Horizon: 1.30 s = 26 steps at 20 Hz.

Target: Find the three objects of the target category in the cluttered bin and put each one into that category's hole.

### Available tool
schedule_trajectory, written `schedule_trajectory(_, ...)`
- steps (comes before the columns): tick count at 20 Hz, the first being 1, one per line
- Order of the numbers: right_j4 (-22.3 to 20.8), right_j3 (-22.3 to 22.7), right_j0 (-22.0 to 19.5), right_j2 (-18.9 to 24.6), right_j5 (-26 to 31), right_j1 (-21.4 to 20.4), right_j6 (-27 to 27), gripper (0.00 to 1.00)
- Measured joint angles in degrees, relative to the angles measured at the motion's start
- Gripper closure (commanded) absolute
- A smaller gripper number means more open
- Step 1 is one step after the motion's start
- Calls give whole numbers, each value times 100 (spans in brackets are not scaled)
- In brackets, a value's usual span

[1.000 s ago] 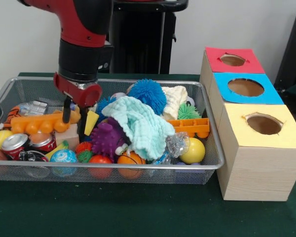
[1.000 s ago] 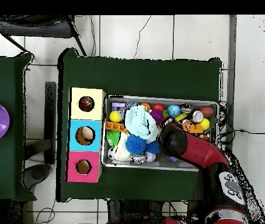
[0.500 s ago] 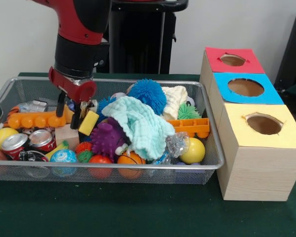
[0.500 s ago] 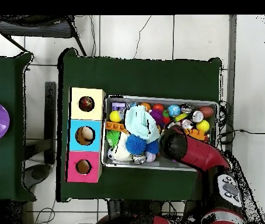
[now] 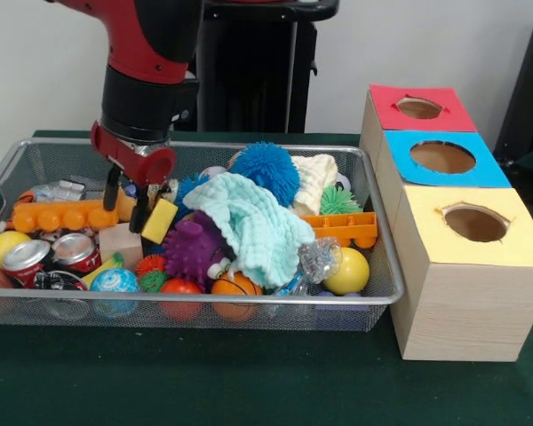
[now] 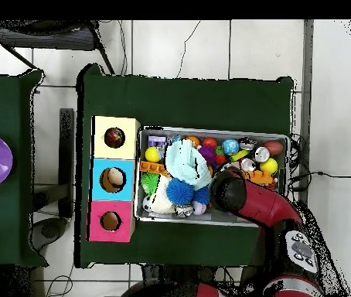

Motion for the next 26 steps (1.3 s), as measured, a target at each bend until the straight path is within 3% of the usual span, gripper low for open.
schedule_trajectory(7, 55, 1, 181, -109, 40, 5, 0, 0)
schedule_trajectory(15, 164, 2, 491, -253, 538, -131, 0, 0)
schedule_trajectory(26, 312, -41, 43, 4, 538, -419, 0, 0)
